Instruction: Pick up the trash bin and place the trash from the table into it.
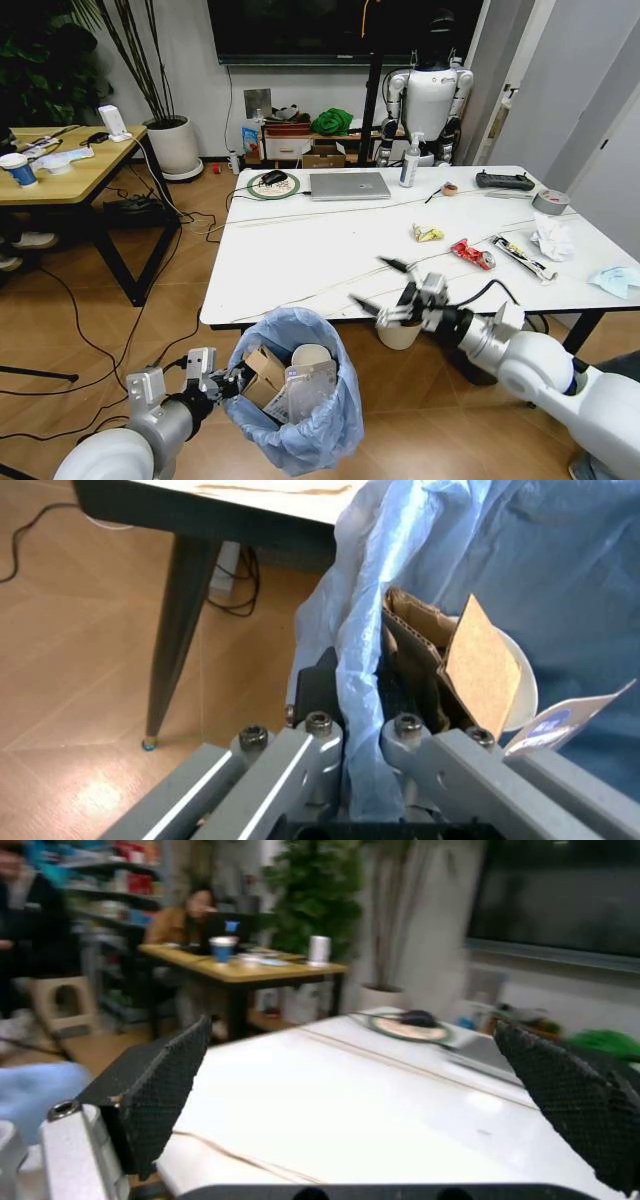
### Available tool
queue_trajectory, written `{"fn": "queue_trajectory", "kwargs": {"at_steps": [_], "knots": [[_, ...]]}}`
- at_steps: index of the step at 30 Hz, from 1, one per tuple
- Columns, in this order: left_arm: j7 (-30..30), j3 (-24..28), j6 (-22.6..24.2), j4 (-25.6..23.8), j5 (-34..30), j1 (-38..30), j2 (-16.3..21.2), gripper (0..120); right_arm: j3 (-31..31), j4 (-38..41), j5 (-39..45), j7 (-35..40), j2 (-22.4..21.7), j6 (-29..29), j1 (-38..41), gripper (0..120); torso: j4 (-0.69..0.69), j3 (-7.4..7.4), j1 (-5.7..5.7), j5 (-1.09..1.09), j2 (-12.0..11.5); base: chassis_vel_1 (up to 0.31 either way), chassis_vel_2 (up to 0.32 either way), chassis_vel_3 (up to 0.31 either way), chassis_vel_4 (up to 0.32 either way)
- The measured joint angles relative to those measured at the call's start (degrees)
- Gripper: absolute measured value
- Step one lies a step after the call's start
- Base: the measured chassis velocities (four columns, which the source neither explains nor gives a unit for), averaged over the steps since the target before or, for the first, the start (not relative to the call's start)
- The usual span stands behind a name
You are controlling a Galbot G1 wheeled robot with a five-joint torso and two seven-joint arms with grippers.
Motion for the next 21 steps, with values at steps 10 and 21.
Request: {"fn": "queue_trajectory", "kwargs": {"at_steps": [10,21], "knots": [[0.3,-0.5,-0.4,0.4,1.8,0.1,-1.1,0,9.7,-7.9,0.2,2.6,6.7,0.8,-6.1,100,0.0,0.0,0.0,0.01,0.0,0.0,0.0,0.0,0.0],[0.5,-0.4,-0.6,0.3,2.2,0.1,-1.7,0,17.3,-10.4,1.9,1.4,11.0,0.4,-12.1,100,-0.01,-0.01,0.0,-0.04,0.0,0.0,0.0,0.0,0.0]]}}
